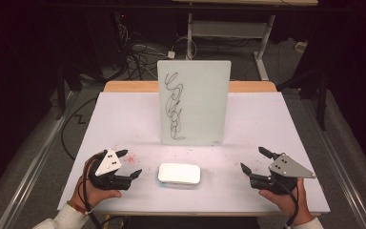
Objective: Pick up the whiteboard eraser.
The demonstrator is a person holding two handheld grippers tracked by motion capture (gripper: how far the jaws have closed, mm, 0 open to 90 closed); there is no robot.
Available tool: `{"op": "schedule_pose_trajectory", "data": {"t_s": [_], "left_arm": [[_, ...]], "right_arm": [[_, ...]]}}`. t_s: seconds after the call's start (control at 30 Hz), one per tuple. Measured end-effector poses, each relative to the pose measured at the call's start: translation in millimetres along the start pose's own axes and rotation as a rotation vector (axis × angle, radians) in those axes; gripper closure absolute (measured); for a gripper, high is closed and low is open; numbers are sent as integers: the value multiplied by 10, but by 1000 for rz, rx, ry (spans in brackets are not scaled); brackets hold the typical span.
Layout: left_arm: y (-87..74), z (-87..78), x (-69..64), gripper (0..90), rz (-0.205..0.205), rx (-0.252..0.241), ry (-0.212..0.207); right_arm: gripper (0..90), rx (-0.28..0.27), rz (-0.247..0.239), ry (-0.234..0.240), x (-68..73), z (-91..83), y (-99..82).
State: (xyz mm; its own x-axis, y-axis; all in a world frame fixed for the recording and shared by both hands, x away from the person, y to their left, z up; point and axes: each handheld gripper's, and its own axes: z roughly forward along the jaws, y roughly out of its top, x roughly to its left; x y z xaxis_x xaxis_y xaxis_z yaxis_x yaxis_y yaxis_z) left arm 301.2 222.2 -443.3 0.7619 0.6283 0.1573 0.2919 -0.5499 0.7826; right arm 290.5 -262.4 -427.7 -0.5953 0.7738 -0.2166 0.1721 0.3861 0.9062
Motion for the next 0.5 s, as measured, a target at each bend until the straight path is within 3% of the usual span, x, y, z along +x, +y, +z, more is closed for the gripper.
{"op": "schedule_pose_trajectory", "data": {"t_s": [0.23, 0.27, 0.37, 0.47, 0.5], "left_arm": [[186, -135, 62, 191, 50, 46, -76], [250, -166, 92, 191, 46, 40, -111], [301, -162, 79, 191, 73, 49, -111], [373, -103, 39, 191, 99, 76, -140], [427, -42, 18, 191, 130, 113, -168]], "right_arm": [[223, 27, -6, 7, -22, 16, -8], [223, 36, -8, 6, -30, 32, 0], [223, 36, -7, 14, -26, 50, 8], [223, 48, -12, 18, 5, 65, 4], [223, 51, -18, 25, 20, 71, 7]]}}
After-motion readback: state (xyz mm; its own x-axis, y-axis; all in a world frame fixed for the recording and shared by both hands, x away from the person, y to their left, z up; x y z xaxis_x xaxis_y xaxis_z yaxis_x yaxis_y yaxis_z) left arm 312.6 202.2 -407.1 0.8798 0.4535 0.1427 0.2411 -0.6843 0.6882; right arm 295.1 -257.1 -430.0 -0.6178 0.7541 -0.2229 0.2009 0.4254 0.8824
